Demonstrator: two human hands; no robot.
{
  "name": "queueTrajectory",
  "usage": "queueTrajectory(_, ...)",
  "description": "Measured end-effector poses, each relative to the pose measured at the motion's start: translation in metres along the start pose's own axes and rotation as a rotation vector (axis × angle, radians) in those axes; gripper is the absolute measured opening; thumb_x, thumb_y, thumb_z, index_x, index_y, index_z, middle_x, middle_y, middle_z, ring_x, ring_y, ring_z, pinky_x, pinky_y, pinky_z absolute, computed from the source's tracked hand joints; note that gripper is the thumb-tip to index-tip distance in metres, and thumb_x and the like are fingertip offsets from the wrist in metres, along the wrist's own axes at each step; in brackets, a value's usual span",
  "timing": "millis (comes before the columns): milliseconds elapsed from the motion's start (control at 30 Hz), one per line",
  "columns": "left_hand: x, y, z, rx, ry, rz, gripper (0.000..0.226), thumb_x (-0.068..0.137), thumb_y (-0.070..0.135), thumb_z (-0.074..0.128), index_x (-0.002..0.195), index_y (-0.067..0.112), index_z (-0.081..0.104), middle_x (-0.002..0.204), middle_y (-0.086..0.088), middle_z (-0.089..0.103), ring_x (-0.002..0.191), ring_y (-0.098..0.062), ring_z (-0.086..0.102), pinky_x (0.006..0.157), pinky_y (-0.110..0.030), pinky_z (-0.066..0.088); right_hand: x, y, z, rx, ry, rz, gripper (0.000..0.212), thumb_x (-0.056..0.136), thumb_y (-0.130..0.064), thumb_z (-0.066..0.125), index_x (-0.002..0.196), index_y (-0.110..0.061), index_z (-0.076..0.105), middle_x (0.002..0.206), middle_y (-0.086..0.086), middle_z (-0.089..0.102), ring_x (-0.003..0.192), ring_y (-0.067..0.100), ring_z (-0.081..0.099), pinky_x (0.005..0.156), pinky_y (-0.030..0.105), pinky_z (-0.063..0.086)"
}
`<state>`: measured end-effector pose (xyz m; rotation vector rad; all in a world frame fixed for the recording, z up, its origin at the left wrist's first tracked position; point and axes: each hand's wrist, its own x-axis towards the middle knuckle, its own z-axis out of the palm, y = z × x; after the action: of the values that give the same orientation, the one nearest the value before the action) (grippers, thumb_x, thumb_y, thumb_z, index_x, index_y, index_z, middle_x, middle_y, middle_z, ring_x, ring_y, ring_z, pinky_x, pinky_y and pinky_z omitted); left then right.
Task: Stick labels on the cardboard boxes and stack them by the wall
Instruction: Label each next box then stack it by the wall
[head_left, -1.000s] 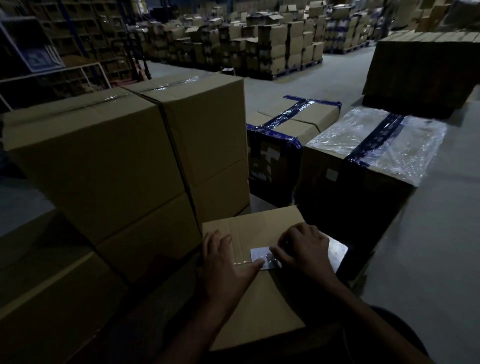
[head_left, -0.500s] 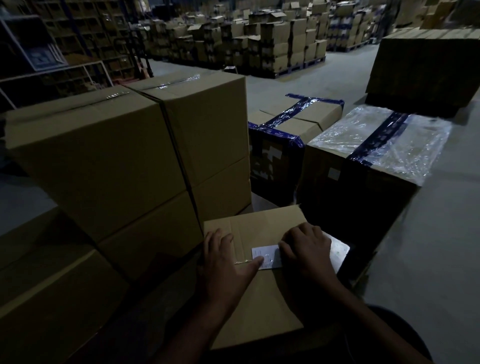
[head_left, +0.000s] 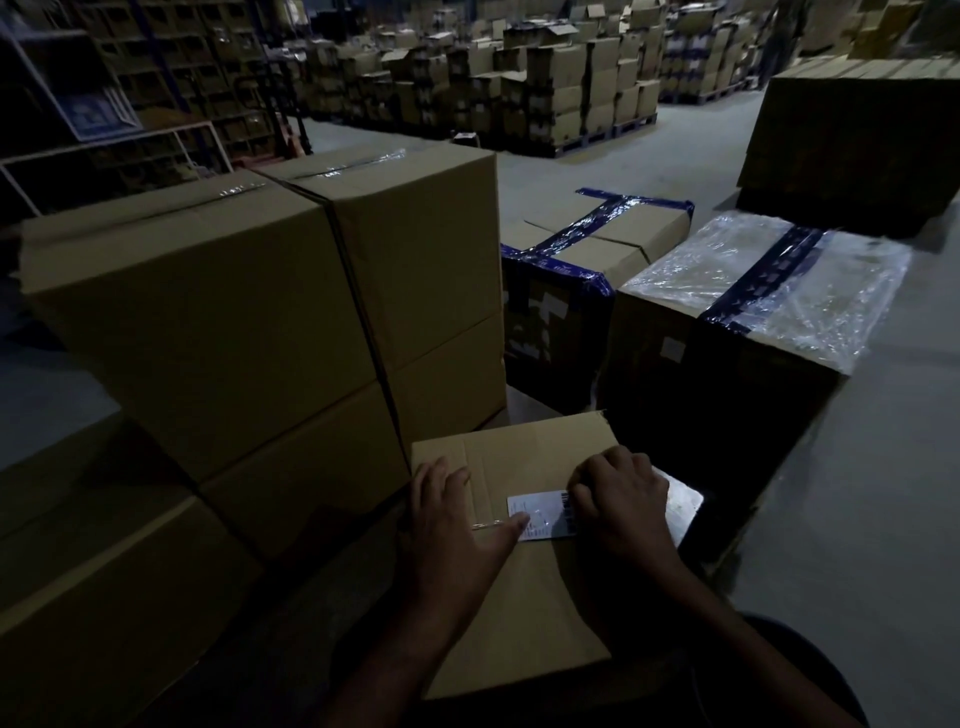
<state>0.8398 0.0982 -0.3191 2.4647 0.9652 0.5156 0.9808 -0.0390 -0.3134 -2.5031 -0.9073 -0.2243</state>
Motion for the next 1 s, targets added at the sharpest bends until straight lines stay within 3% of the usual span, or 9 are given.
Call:
queueTrajectory(133,0.000,-0.002,0.002,0.001,-0.017,-0.009,0.086,0.075,0.079,0.051,0.142,0.025,0.044,0.158,0.004,0.024,0.149,-0.013,0.011,0.115,-0.048,0.030,-0.004,0.004,0.005,0.015,-0.015,-0.024,0.041,0.080,-0.051,0.027,0.093,-0.027,0.058,0.097,-0.005,0.047,0.097,0.019,0.042,0.079,0.034,0.027)
queueTrajectory(233,0.001,-0.002,0.004,0.005,-0.031,-0.021,0.086,0.076,0.080,0.048,0.143,0.026,0.042,0.158,0.005,0.021,0.149,-0.013,0.009,0.116,-0.048,0.028,-0.007,0.005,0.006,0.043,0.011,-0.039,0.033,0.083,-0.048,0.033,0.090,-0.030,0.059,0.097,-0.007,0.047,0.098,0.017,0.042,0.081,0.035,0.031)
queueTrajectory(367,0.003,-0.001,0.002,0.011,-0.019,-0.009,0.065,0.091,0.066,0.041,0.141,0.025,0.045,0.158,0.005,0.025,0.149,-0.013,0.011,0.116,-0.047,0.028,-0.008,0.001,0.006,0.000,0.030,-0.035,0.027,0.084,-0.050,0.037,0.086,-0.031,0.056,0.097,-0.008,0.045,0.098,0.015,0.040,0.082,0.036,0.032)
queueTrajectory(500,0.004,-0.003,0.004,-0.045,0.013,0.013,0.042,0.101,0.038,0.040,0.137,0.020,0.052,0.156,0.001,0.033,0.148,-0.015,0.017,0.116,-0.046,0.028,-0.001,-0.006,0.006,-0.032,-0.008,0.036,0.020,0.084,-0.050,0.050,0.082,-0.030,0.050,0.096,-0.006,0.045,0.098,0.016,0.038,0.085,0.038,0.027)
queueTrajectory(700,0.006,-0.006,0.006,-0.036,0.019,0.028,0.036,0.099,0.022,0.050,0.134,0.018,0.054,0.154,-0.002,0.036,0.147,-0.018,0.020,0.114,-0.046,0.030,0.006,-0.008,0.001,0.070,-0.109,0.092,0.024,0.081,-0.055,0.055,0.076,-0.032,0.049,0.093,-0.010,0.044,0.103,0.013,0.040,0.092,0.035,0.022)
queueTrajectory(800,0.006,-0.004,0.003,-0.014,-0.002,0.016,0.038,0.100,0.025,0.048,0.137,0.020,0.051,0.156,0.002,0.032,0.147,-0.015,0.017,0.115,-0.042,0.029,0.005,-0.013,-0.003,0.141,-0.119,0.085,0.037,0.073,-0.068,0.036,0.068,-0.034,0.048,0.084,-0.012,0.048,0.095,0.009,0.047,0.094,0.036,0.023)
queueTrajectory(867,0.005,-0.002,0.001,-0.011,-0.018,0.006,0.039,0.101,0.028,0.044,0.139,0.023,0.048,0.157,0.004,0.029,0.148,-0.014,0.015,0.116,-0.042,0.029,0.000,-0.014,-0.005,0.204,-0.096,0.073,0.040,0.071,-0.070,0.032,0.069,-0.034,0.049,0.077,-0.013,0.051,0.086,0.006,0.050,0.098,0.040,0.027)
queueTrajectory(1000,0.003,0.002,-0.003,-0.003,-0.032,-0.009,0.040,0.102,0.031,0.042,0.142,0.025,0.044,0.158,0.005,0.025,0.149,-0.013,0.012,0.117,-0.042,0.027,-0.002,-0.015,-0.015,0.302,-0.097,0.097,0.027,0.083,-0.054,0.061,0.067,-0.038,0.046,0.064,-0.021,0.054,0.068,-0.012,0.044,0.103,0.049,0.034)
